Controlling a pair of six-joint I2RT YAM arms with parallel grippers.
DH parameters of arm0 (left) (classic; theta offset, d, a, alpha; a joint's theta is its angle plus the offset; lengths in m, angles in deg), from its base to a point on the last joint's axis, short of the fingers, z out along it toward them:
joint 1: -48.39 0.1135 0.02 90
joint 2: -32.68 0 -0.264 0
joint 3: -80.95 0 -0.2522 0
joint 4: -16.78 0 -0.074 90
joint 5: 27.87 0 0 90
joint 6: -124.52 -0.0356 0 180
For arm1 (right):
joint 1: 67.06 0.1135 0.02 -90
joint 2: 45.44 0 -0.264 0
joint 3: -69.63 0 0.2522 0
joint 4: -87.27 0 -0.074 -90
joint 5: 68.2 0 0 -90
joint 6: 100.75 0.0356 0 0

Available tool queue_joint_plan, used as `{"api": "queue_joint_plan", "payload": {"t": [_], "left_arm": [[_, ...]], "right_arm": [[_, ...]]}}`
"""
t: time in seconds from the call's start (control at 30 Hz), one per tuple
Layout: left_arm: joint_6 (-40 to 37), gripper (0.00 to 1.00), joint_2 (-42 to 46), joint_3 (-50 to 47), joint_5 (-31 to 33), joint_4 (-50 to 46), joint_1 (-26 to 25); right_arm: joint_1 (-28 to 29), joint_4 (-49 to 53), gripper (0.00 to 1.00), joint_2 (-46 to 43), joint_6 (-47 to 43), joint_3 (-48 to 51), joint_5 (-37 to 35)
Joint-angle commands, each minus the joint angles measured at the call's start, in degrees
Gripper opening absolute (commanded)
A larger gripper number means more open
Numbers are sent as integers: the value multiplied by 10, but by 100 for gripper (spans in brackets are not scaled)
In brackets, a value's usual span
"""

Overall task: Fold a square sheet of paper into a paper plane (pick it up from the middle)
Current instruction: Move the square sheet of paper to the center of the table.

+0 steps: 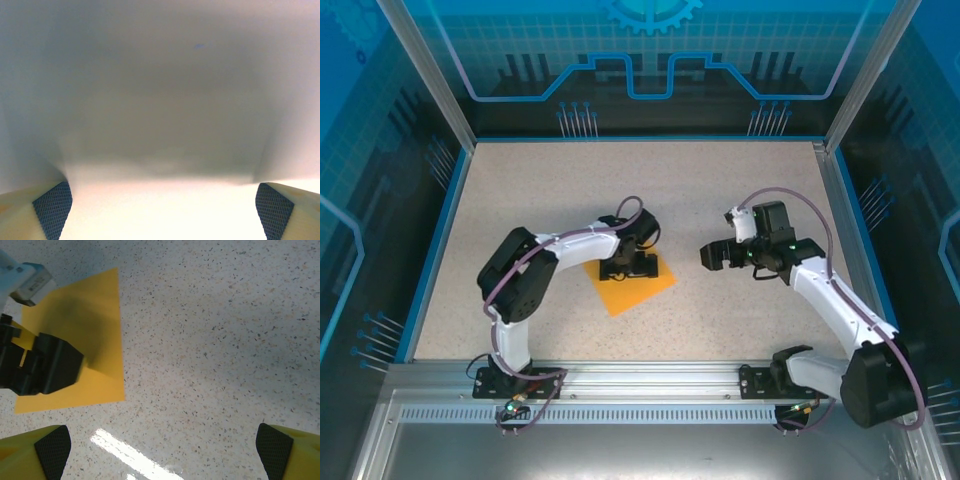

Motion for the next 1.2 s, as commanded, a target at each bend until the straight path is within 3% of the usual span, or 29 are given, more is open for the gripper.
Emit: {"api": "queue_joint_plan", "payload": {"t": [0.0, 0.27, 0.5, 0.8, 1.17], "left_arm": [[3, 99, -58, 47, -55, 3, -35], [-22, 98, -99, 135, -71, -17, -65], [-60, 98, -22, 145, -45, -57, -53], [-73, 99, 158, 3, -21, -69, -20], [-121, 99, 317, -168, -103, 25, 57]], "right_arm": [[-16, 28, 99, -29, 3, 14, 10], [-29, 49, 99, -67, 2, 22, 22], [-13, 65, 99, -69, -15, 11, 56], [74, 69, 99, -18, -5, -24, -2], [176, 37, 99, 102, 51, -90, -104]]}}
